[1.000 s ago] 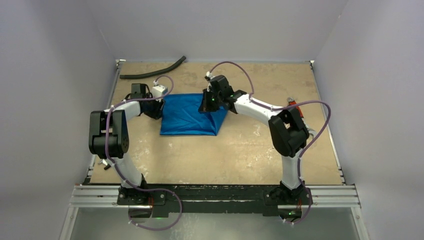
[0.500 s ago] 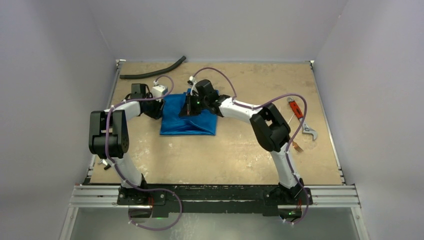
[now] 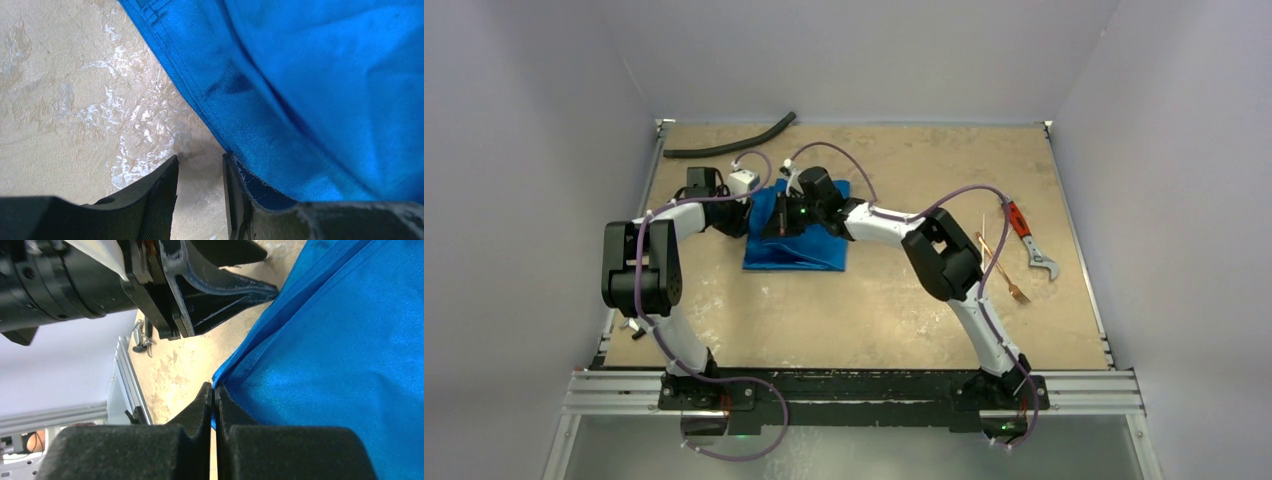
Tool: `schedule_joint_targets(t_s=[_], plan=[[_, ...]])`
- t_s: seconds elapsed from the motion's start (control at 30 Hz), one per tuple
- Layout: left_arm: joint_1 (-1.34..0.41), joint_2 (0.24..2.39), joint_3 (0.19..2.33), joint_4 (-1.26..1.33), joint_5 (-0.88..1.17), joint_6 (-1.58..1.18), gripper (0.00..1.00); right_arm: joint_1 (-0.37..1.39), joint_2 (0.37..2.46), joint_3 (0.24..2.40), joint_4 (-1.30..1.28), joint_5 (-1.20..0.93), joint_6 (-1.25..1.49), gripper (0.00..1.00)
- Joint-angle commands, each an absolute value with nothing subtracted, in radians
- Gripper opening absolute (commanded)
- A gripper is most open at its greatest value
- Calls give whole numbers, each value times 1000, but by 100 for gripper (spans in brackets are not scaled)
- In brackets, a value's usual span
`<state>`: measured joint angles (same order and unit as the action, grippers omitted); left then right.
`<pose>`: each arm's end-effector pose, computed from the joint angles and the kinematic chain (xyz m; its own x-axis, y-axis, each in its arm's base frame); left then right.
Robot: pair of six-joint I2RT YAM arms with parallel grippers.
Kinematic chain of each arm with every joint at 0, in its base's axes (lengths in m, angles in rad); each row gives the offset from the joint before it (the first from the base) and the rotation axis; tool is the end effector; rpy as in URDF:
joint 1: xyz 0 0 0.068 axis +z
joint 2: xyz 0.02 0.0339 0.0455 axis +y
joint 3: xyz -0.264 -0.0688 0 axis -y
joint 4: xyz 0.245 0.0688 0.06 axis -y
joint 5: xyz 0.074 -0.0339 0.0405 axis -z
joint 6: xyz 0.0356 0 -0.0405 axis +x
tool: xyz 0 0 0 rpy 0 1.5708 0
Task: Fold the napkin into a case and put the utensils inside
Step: Fold the rectangle-folded napkin at the center of the board.
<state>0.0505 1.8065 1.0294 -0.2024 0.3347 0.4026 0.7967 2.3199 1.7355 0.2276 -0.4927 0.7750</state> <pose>0.3585 0.0064 0.1518 -0.7099 0.3347 -0.6197 0.4493 0.8928 -0.0325 0.3626 0.3950 0.1849 -0.8321 0.0308 -0.5538 -0.5006 0.3884 0.7737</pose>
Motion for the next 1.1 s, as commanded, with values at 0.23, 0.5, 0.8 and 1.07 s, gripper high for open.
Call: schedule_joint_targets(t_s=[0.23, 0.5, 0.8, 1.07], plan=[[52, 1873, 1009, -280, 288, 383, 35, 843, 2362, 1719, 397, -578, 769, 0], [52, 1873, 1013, -285, 291, 373, 35, 859, 2385, 1693, 472, -558, 725, 0], [52, 1869, 1019, -297, 295, 373, 35, 897, 2433, 1755, 399, -551, 637, 0], [56, 1848, 1046, -312, 287, 359, 35, 894, 2395, 1709, 356, -595, 620, 24]])
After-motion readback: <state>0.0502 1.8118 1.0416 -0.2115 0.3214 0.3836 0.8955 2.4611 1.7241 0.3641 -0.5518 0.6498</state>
